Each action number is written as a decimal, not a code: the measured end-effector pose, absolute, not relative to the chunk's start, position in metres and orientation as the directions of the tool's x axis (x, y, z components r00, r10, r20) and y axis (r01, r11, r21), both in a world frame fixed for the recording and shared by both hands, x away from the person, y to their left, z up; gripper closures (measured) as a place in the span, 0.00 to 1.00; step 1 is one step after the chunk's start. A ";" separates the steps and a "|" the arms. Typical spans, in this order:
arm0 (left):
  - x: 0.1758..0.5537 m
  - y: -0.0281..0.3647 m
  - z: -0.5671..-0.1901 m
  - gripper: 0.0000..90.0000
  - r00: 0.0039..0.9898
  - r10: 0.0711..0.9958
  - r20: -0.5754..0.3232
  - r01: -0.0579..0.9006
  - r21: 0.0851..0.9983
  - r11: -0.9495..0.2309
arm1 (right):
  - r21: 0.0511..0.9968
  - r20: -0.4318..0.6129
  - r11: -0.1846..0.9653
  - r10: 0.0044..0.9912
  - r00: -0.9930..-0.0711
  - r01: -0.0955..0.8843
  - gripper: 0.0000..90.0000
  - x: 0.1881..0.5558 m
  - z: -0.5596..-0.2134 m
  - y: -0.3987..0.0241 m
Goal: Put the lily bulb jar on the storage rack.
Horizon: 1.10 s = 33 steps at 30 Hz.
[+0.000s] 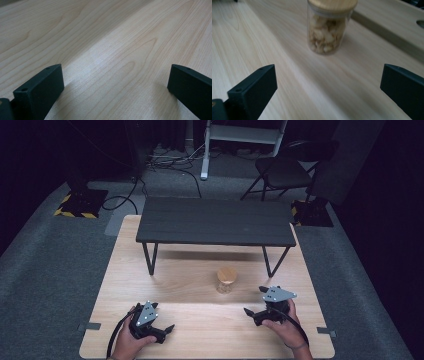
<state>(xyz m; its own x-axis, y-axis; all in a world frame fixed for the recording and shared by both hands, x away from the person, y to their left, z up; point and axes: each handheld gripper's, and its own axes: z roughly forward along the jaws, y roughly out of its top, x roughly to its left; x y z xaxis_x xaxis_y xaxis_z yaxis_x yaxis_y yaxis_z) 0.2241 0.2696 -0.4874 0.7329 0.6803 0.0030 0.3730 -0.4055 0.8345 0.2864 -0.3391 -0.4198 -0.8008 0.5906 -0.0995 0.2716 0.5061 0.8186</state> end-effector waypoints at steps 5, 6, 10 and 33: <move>0.224 0.270 -0.488 0.01 0.734 0.679 0.003 0.372 0.835 -0.405 | 0.805 -0.104 0.532 0.561 -0.821 0.261 0.01 0.304 -0.414 -0.316; 0.224 0.270 -0.488 0.01 0.734 0.679 0.003 0.372 0.835 -0.406 | 0.803 -0.110 0.537 0.557 -0.823 0.257 0.01 0.307 -0.413 -0.311; 0.225 0.270 -0.488 0.01 0.735 0.679 0.003 0.372 0.835 -0.406 | 0.810 -0.103 0.527 0.560 -0.822 0.258 0.01 0.316 -0.413 -0.301; 0.226 0.269 -0.488 0.01 0.737 0.676 0.002 0.370 0.835 -0.406 | 0.801 -0.012 0.479 0.612 -0.791 0.359 0.12 0.370 -0.430 -0.250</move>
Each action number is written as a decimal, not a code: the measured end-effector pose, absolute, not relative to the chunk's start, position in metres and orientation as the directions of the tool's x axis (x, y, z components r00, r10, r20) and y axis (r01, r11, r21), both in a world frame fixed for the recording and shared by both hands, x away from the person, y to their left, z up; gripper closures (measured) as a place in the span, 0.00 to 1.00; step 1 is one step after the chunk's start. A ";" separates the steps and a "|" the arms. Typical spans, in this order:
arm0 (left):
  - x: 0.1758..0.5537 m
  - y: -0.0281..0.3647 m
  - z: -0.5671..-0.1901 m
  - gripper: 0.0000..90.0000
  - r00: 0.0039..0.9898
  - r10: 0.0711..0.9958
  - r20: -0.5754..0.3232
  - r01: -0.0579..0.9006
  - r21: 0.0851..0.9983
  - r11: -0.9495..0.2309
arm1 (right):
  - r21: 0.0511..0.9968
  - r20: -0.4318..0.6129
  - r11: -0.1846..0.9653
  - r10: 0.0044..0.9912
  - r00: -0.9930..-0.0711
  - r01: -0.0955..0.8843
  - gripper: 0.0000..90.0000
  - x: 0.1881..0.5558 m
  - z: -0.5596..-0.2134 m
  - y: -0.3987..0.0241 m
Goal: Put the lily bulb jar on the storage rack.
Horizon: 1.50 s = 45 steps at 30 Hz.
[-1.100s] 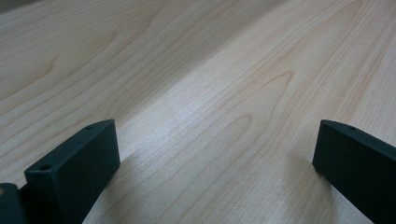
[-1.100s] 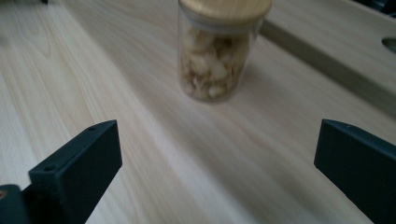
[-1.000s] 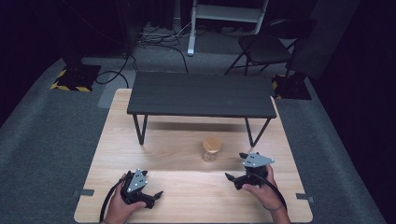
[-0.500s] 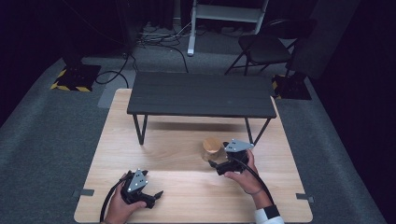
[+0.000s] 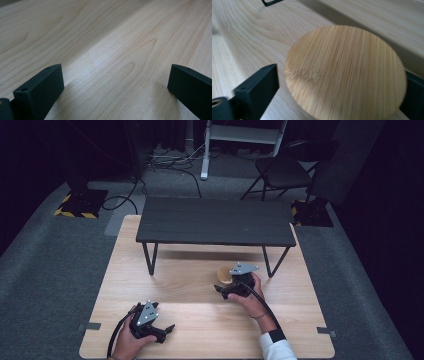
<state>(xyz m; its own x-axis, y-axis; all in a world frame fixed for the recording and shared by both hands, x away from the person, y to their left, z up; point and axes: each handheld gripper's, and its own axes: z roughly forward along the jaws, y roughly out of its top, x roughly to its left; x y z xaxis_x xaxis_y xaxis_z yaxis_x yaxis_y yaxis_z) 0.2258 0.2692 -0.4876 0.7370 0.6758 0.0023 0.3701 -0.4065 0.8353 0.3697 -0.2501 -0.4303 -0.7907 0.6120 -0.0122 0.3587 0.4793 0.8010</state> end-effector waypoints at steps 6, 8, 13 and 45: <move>0.226 0.269 -0.488 0.01 0.738 0.675 0.002 0.370 0.835 -0.407 | 0.808 -0.014 0.467 0.625 -0.781 0.359 0.28 0.369 -0.435 -0.246; 0.226 0.269 -0.488 0.01 0.738 0.675 0.003 0.370 0.835 -0.407 | 0.805 -0.015 0.465 0.637 -0.770 0.369 0.28 0.368 -0.434 -0.244; 0.226 0.269 -0.488 0.01 0.738 0.675 0.002 0.370 0.835 -0.407 | 0.800 -0.004 0.468 0.631 -0.776 0.376 0.28 0.365 -0.426 -0.247; 0.226 0.268 -0.487 0.01 0.736 0.677 0.003 0.371 0.835 -0.407 | 0.804 -0.047 0.494 0.607 -0.793 0.331 0.28 0.353 -0.239 -0.277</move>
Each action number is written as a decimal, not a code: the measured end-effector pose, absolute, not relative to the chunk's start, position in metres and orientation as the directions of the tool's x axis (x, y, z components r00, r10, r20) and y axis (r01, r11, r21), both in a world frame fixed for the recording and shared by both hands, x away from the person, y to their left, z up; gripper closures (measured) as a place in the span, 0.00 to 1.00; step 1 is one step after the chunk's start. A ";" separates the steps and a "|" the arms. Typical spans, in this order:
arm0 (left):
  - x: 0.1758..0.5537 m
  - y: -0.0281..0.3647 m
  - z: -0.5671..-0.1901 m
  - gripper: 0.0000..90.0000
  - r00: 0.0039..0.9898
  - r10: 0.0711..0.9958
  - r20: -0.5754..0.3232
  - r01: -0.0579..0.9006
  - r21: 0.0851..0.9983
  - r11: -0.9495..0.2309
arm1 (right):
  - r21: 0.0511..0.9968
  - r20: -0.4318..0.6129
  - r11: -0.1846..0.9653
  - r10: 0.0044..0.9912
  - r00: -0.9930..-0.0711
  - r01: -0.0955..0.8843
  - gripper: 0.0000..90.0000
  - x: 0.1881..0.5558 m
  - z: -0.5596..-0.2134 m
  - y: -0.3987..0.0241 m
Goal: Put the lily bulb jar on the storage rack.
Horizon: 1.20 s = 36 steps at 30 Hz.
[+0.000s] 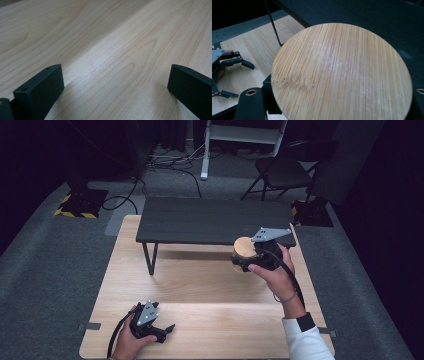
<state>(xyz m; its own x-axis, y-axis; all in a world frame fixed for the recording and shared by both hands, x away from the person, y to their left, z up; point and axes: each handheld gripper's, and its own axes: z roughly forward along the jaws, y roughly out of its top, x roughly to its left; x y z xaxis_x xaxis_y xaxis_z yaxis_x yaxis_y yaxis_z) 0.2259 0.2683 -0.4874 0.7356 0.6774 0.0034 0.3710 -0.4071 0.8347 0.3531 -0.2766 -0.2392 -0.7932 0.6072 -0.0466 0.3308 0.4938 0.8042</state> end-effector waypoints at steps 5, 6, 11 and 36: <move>0.226 0.268 -0.487 0.01 0.735 0.678 0.003 0.371 0.835 -0.407 | 0.792 -0.073 0.513 0.618 -0.783 0.331 0.28 0.361 -0.212 -0.274; 0.226 0.268 -0.487 0.01 0.735 0.678 0.003 0.371 0.835 -0.407 | 0.795 -0.071 0.508 0.619 -0.782 0.330 0.28 0.363 -0.210 -0.275; 0.226 0.268 -0.487 0.01 0.735 0.678 0.003 0.372 0.835 -0.406 | 0.805 -0.070 0.483 0.654 -0.753 0.344 0.28 0.374 -0.199 -0.276; 0.226 0.268 -0.487 0.01 0.734 0.679 0.003 0.372 0.834 -0.406 | 0.785 -0.074 0.409 0.807 -0.585 0.466 0.28 0.429 -0.207 -0.255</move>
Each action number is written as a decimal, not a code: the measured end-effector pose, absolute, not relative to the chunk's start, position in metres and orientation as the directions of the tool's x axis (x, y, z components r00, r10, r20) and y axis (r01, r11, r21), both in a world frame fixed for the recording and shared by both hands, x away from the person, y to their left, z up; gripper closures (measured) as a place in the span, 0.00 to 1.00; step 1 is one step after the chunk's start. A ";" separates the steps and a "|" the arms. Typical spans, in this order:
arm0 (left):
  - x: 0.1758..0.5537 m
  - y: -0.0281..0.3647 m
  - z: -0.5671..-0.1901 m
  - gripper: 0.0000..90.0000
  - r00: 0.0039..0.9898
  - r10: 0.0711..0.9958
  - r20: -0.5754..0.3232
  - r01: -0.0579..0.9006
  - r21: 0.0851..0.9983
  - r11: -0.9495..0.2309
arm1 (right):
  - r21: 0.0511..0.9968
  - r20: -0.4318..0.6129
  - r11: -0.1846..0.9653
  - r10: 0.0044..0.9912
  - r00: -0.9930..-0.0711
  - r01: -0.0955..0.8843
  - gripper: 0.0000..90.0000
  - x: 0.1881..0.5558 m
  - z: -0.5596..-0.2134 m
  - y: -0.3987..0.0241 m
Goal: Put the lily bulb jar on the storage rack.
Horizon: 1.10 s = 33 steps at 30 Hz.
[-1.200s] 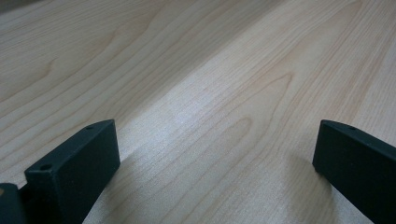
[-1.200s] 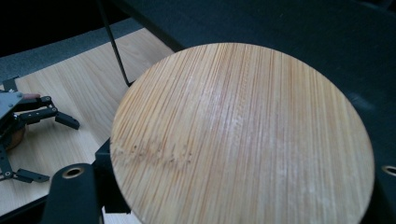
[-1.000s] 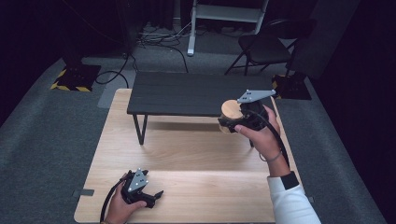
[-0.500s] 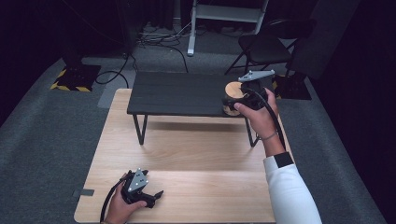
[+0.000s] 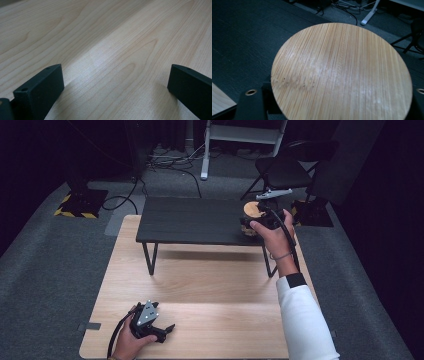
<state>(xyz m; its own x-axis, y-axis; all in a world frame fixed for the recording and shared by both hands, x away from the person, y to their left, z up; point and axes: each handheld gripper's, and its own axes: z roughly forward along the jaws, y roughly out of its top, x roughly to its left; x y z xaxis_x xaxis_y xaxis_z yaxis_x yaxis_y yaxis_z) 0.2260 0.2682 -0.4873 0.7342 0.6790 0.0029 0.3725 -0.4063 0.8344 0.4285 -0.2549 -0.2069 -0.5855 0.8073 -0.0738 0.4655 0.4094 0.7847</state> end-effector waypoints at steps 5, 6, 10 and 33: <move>0.226 0.268 -0.487 0.01 0.734 0.679 0.003 0.373 0.834 -0.406 | 0.797 -0.065 0.389 0.815 -0.576 0.461 0.28 0.429 -0.213 -0.256; 0.226 0.268 -0.487 0.01 0.734 0.679 0.003 0.373 0.834 -0.406 | 0.802 -0.056 0.378 0.817 -0.574 0.461 0.28 0.428 -0.215 -0.257; 0.226 0.268 -0.487 0.01 0.734 0.679 0.003 0.373 0.834 -0.406 | 0.836 -0.055 0.354 0.814 -0.578 0.419 0.15 0.425 -0.226 -0.264; 0.225 0.268 -0.487 0.01 0.729 0.685 0.003 0.375 0.835 -0.403 | 0.912 -0.114 0.312 0.817 -0.565 0.266 0.05 0.368 -0.241 -0.306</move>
<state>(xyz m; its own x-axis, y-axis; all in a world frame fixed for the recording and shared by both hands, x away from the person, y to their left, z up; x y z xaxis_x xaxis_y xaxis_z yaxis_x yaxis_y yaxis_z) 0.2255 0.2680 -0.4874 0.7288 0.6847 0.0031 0.3752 -0.4032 0.8346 0.3678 -0.3057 -0.2412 -0.5652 0.8170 -0.1143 0.2660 0.3117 0.9122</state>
